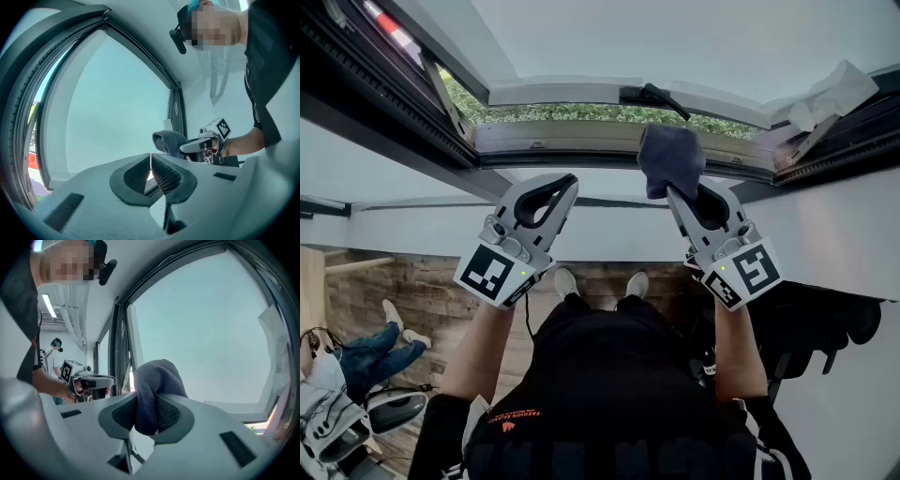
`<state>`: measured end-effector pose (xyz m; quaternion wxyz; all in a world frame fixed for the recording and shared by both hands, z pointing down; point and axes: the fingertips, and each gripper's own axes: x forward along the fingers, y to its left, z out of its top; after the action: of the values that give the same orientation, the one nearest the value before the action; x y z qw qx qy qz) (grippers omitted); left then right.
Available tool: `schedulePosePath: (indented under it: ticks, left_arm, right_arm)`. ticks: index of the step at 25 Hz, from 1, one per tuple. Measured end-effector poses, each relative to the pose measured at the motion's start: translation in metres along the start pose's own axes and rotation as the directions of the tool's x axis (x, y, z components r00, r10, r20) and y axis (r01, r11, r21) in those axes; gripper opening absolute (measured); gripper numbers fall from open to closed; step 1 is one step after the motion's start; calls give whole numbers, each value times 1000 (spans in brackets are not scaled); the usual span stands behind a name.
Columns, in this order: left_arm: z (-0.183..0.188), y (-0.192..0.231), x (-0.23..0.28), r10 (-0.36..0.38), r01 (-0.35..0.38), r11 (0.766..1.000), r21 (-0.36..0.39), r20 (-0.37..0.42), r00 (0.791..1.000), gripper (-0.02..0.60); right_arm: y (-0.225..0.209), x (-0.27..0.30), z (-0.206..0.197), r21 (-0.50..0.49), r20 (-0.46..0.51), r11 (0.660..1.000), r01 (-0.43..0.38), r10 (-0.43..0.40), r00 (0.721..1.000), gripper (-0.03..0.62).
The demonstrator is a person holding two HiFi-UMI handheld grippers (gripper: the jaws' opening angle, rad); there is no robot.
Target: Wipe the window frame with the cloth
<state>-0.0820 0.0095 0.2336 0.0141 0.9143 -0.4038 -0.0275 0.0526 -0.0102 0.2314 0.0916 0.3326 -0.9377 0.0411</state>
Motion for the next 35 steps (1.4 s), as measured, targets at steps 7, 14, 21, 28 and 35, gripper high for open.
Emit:
schedulePosePath:
  ticks: [7, 14, 21, 28, 35]
  left_arm:
    - [-7, 12, -2, 22, -22, 1000, -4, -14, 1000, 26]
    - [-14, 25, -13, 60, -60, 998, -7, -21, 998, 26]
    - [-29, 47, -44, 125, -126, 992, -21, -48, 991, 26]
    - [-40, 79, -82, 198, -201, 979, -41, -68, 978, 23]
    - [-61, 113, -110, 245, -248, 968, -40, -76, 967, 23]
  right_arm:
    - [-2, 16, -4, 1, -2, 1000, -12, 12, 1000, 77]
    - [5, 38, -14, -16, -15, 999, -40, 39, 999, 81]
    - [31, 78, -25, -23, -40, 994, -110, 109, 993, 80]
    - [68, 130, -39, -16, -74, 980, -200, 198, 977, 80]
    - [108, 189, -67, -19, -108, 962, -271, 267, 958, 80]
